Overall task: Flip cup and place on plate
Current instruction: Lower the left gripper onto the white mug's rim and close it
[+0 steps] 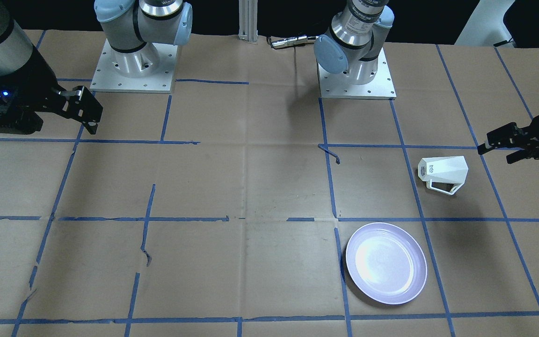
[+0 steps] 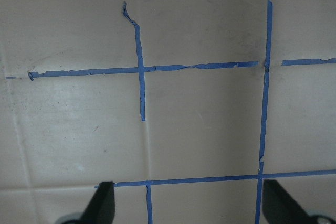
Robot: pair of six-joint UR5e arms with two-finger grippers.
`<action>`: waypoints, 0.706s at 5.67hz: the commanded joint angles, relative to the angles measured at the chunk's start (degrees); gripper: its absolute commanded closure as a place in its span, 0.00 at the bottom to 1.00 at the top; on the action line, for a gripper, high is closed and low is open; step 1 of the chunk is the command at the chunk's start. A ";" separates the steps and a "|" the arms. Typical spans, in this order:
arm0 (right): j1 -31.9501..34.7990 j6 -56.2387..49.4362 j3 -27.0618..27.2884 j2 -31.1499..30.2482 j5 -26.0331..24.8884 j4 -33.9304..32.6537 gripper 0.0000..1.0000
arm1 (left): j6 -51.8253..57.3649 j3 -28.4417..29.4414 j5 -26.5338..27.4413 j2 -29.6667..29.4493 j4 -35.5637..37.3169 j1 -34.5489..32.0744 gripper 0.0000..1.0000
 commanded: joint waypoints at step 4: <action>0.00 0.00 0.00 0.00 0.00 0.00 0.00 | 22.34 -0.59 -10.68 -13.48 -7.56 10.59 0.01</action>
